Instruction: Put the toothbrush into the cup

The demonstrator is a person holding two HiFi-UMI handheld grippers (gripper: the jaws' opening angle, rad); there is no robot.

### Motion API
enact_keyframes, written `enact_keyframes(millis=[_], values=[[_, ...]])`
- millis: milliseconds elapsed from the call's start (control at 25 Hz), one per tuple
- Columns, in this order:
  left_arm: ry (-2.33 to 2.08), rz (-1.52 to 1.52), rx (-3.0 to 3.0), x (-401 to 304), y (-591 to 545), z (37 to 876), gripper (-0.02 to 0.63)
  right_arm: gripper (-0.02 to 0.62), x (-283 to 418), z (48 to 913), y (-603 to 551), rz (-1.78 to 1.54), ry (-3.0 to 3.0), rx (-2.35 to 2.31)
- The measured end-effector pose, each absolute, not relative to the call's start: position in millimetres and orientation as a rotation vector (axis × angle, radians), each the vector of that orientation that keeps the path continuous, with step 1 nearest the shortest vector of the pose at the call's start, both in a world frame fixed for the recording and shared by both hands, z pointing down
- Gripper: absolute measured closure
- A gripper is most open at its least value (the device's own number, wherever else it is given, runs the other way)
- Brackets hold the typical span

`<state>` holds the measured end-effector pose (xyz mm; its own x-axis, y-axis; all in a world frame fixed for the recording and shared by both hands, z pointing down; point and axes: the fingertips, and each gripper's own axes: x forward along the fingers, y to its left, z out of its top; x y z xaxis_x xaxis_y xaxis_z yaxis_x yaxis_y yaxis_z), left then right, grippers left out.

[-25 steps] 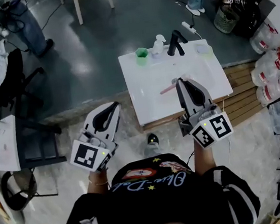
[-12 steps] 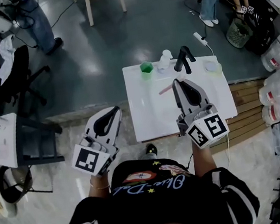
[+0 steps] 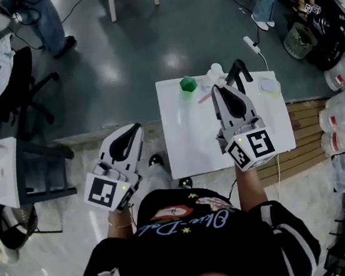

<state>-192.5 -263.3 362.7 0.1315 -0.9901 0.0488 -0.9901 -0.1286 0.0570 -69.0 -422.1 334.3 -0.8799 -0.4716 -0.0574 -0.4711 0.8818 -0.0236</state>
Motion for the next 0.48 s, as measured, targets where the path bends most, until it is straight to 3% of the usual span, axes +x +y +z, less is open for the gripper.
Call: enact_keyframes(millis=[480], values=[[-1.999,0.027,2.279,-240.1,-299.5,372.8,0.603,0.587,-115.2,372.5,-472.9,-0.025,3.047,-0.826]])
